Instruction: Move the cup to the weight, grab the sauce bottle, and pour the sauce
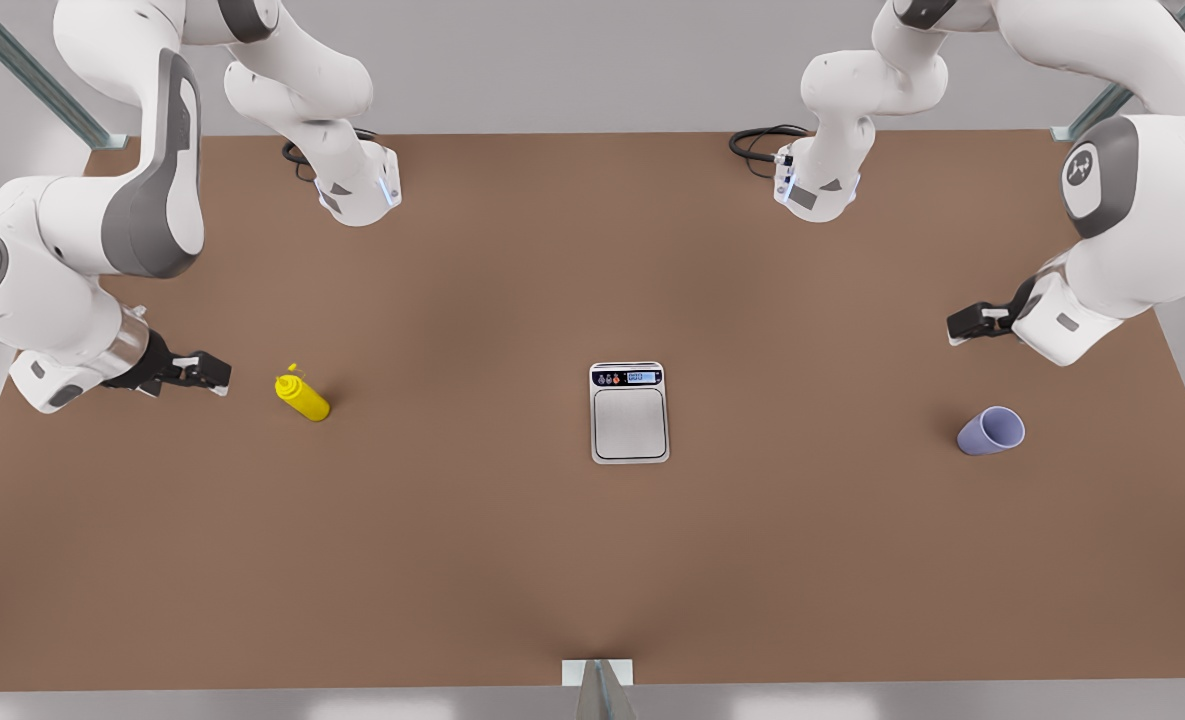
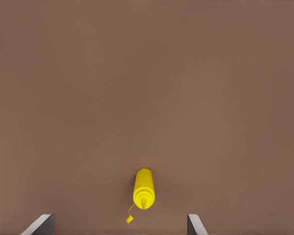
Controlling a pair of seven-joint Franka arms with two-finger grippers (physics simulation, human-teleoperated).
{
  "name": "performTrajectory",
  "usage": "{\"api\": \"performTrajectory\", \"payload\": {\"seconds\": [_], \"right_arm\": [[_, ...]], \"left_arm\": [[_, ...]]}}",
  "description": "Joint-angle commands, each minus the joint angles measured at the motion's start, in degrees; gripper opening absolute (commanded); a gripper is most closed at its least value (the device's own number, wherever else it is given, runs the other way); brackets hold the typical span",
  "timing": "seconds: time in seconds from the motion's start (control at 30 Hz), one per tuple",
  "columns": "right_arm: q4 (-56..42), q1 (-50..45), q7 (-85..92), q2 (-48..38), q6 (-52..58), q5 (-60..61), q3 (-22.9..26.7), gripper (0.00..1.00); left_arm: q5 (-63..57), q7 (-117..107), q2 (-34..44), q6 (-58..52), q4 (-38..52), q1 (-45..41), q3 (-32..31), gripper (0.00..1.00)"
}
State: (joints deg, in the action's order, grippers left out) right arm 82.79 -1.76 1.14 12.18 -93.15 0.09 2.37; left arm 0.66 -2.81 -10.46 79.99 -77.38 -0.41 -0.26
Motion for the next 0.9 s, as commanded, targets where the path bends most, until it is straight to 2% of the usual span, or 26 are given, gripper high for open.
{"api": "performTrajectory", "payload": {"seconds": [0.0,0.07,0.13,0.2,0.27,0.3,0.37,0.47,0.57,0.7,0.77,0.87], "right_arm": [[0.0,0.0,0.0,0.0,0.1,0.0,0.0,1.0],[1.0,0.2,5.2,0.3,0.4,0.1,-0.1,1.0],[3.0,2.4,19.5,0.4,-0.4,1.8,0.1,1.0],[8.2,8.3,37.5,0.5,-4.0,9.6,0.2,1.0],[16.2,16.2,56.8,0.0,-8.1,18.0,0.2,1.0],[20.3,19.3,64.8,-0.1,-10.6,22.2,0.2,1.0],[27.5,27.0,83.4,1.0,-10.6,35.6,0.3,1.0],[34.6,32.2,106.6,4.3,-10.5,45.9,0.3,1.0],[38.1,33.8,121.5,7.2,-10.6,50.4,0.3,1.0],[39.0,33.5,131.8,13.5,-10.6,56.2,0.2,1.0],[38.8,32.9,133.4,15.2,-10.5,57.5,0.0,1.0],[38.4,31.7,133.9,17.0,-10.6,58.9,-0.7,1.0]], "left_arm": [[0.0,0.0,0.0,0.0,0.0,0.0,-0.1,1.0],[0.1,0.6,0.1,-0.1,0.0,0.1,0.0,1.0],[0.1,0.8,-0.4,-0.2,0.5,0.3,0.2,1.0],[0.2,0.8,-1.0,-0.2,0.4,0.5,0.9,1.0],[-0.2,2.8,-4.0,0.3,0.5,0.5,4.3,1.0],[-4.3,3.4,-4.9,0.5,0.5,0.5,4.8,1.0],[-5.1,3.7,-5.8,3.0,-0.2,0.7,6.6,1.0],[-1.5,12.5,-5.4,8.6,-7.6,0.6,12.4,1.0],[-1.5,12.9,-5.2,19.3,-15.7,0.6,13.8,1.0],[-1.5,17.4,-7.0,28.4,-20.3,0.7,15.8,1.0],[0.0,17.4,-7.4,36.6,-25.8,0.6,15.8,1.0],[0.1,17.5,-9.5,39.1,-26.2,0.6,15.6,1.0]]}}
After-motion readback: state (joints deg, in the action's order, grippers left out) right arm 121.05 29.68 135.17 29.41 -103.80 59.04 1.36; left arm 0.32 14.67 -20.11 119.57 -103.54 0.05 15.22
